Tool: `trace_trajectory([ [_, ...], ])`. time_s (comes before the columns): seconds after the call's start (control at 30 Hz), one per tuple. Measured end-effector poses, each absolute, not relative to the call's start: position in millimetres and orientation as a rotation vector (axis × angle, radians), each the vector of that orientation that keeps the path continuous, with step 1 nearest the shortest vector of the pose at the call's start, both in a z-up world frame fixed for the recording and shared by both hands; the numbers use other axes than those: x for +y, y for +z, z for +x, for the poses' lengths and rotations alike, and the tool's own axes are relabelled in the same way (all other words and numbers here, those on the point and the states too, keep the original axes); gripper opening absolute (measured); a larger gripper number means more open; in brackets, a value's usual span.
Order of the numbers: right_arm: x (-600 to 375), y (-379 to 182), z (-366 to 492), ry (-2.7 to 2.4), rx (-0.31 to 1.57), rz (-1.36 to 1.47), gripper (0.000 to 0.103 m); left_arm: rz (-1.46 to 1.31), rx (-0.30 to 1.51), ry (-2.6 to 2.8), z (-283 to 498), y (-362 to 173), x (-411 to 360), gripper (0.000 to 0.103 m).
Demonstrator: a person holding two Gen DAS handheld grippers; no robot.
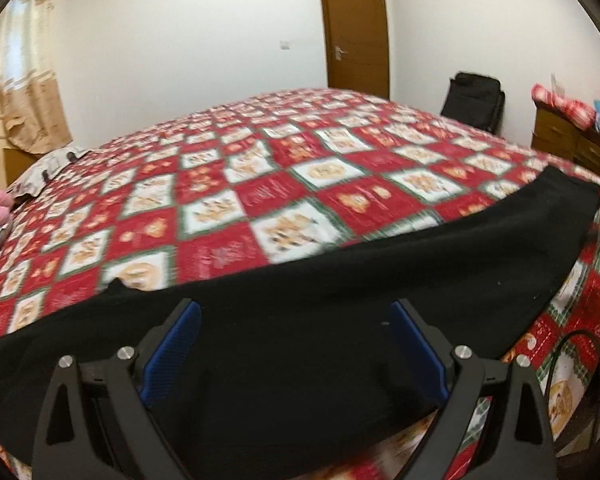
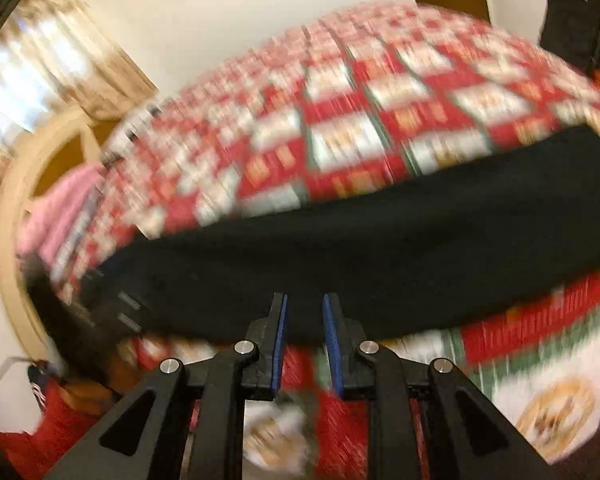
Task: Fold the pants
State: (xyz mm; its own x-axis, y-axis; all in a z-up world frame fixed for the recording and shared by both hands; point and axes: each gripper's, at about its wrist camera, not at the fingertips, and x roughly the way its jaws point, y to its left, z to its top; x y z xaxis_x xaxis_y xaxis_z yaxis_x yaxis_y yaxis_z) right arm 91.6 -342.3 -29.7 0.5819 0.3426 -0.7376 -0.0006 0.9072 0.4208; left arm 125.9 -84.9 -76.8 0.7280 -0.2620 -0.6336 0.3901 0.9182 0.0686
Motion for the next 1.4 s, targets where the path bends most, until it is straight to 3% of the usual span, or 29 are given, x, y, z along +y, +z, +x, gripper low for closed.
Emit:
trace_trajectory([
  [0.1,-327,-19,120,0.272,0.881,0.351,0.020,0.212,0.769,-0.400,124,-101,-96,0.098],
  [0.37,-260,-89,191,0.440,1.117,0.317,0.020,0.239,0.728,-0.408,104,-112,-95,0.098],
  [0.43,-252,-95,199,0.394,1.073,0.299,0.019,0.254,0.711,-0.403,100,-114,-96,0.098],
  [0.6,-300,-80,217,0.362,0.971,0.610,0.019,0.252,0.716,-0.418,99,-114,-92,0.098],
  [0.73,-307,-60,212,0.366,0.958,0.507,0.019,0.253,0.711,-0.421,98,-115,-92,0.098],
  [0.83,-284,-75,206,0.383,1.089,0.334,0.019,0.256,0.713,-0.427,98,-115,-92,0.098],
  [0.93,-301,-84,202,0.266,1.077,0.282,0.009,0.269,0.707,-0.435,96,-116,-91,0.099],
  [0.97,-312,-83,204,0.198,1.059,0.302,0.000,0.269,0.706,-0.435,96,-116,-91,0.099],
  [1.07,-343,-73,206,0.100,0.996,0.447,0.004,0.266,0.708,-0.437,97,-115,-91,0.099],
  [1.23,-304,-61,199,0.283,1.029,0.332,0.004,0.265,0.697,-0.427,96,-117,-93,0.099],
  [1.4,-255,-92,226,0.278,1.076,0.217,0.002,0.267,0.696,-0.426,95,-117,-92,0.099],
])
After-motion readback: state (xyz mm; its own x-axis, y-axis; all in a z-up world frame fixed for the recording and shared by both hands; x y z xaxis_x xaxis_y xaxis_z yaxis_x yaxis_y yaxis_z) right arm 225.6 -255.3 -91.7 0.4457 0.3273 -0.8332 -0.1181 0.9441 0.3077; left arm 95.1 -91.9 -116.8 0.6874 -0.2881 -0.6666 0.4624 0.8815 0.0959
